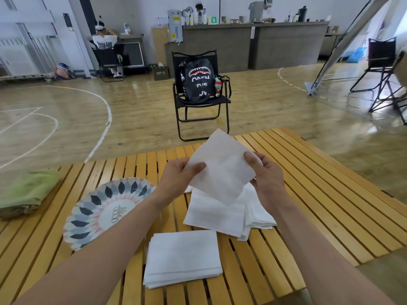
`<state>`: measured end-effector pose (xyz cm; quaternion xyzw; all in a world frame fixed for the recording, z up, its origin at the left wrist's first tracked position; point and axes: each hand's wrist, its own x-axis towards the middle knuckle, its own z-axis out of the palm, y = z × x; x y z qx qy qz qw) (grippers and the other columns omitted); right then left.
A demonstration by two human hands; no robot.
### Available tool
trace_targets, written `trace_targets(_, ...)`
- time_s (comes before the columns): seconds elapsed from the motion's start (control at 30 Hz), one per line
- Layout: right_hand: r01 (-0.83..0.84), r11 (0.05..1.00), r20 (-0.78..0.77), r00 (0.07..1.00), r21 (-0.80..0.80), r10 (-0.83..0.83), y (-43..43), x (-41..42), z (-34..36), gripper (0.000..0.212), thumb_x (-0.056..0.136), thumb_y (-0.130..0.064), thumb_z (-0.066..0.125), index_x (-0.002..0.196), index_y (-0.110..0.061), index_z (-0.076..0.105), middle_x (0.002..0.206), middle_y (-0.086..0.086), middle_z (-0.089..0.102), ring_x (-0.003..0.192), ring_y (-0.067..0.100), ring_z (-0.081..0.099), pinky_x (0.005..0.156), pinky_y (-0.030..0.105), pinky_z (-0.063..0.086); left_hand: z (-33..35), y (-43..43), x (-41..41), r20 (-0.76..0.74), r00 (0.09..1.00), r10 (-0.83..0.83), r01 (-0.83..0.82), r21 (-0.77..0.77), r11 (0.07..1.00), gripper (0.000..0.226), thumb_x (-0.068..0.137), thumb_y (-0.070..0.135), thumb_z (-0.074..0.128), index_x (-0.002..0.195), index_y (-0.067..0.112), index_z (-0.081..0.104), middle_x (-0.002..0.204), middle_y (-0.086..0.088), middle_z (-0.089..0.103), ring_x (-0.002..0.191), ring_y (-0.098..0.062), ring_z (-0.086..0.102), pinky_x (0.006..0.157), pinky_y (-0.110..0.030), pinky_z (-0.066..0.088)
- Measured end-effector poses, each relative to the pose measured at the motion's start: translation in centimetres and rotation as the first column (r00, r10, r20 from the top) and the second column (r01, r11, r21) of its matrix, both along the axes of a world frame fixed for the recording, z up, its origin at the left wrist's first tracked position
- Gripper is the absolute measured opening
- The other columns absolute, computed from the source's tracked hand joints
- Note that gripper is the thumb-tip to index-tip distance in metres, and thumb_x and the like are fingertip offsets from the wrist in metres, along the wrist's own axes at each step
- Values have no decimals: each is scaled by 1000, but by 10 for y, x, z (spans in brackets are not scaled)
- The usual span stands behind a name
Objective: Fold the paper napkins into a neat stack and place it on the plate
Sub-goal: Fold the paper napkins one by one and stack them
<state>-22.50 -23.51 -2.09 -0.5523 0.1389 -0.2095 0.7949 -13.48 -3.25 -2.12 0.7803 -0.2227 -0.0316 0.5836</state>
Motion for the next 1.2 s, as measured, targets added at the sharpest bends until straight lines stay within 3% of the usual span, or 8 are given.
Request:
trace_targets(0.13,-167,983,-101,980,76,174,-5,1,-8,49,80,-17,81,124,-14,60,114,9,73,104,25,72,92,41,58,9,2,4,-216,976,-6,-18,-110,994,11,92,23,70,101,19,73,99,-1,78,89,-18,75,78,-32,61)
trace_targets(0.4,-300,924,-138,952,-235,274,4,-6,-10,19,89,-12,57,85,-12,75,94,10,76,101,23,68,101,42,43,8,19,-6,-429,903,-26,-42,-148,988,20,97,12,60,115,15,68,114,-7,70,106,-27,66,80,-35,61)
trace_targets(0.57,-93,936,-207,978,-341,22,19,0,-10,30,89,-39,70,113,-20,68,109,-2,72,109,16,66,97,36,51,13,30,-14,-516,832,-205,12,-353,936,29,103,16,46,125,9,64,118,-17,71,104,-29,71,82,-40,61)
trace_targets(0.67,-298,948,-279,925,-112,257,23,0,-12,54,83,-48,75,127,-21,62,120,0,71,113,20,66,100,44,53,15,36,-20,-544,799,-257,17,-407,913,33,103,20,45,127,6,63,120,-20,69,102,-30,70,82,-40,61)
trace_targets(0.83,-335,939,-248,906,76,343,33,-11,-1,32,86,-14,75,116,-10,68,106,9,74,91,23,70,73,34,60,19,50,-33,-636,743,-210,-70,-386,920,42,102,35,36,121,8,63,113,-18,72,97,-31,71,80,-47,60)
trace_targets(0.93,-291,957,-309,908,21,283,37,-17,0,29,83,-7,78,110,-8,68,106,12,75,88,24,74,67,33,61,19,60,-43,-615,786,-56,-64,-171,983,55,96,57,47,115,9,65,111,-16,74,94,-32,73,77,-42,59)
trace_targets(1.07,-423,900,-462,822,-104,333,47,-27,-5,36,82,-7,80,115,-3,66,104,12,75,85,23,75,61,29,61,9,79,-60,-324,925,200,-130,227,965,18,88,28,73,99,13,71,100,-8,74,86,-22,72,66,-28,60)
trace_targets(1.2,-526,791,-608,751,-314,258,57,-37,-13,35,82,-8,81,112,-1,66,98,14,75,80,25,76,68,35,64,-5,102,-75,-365,901,235,-98,358,929,16,84,20,78,97,14,70,90,-6,76,76,-16,74,60,-23,58)
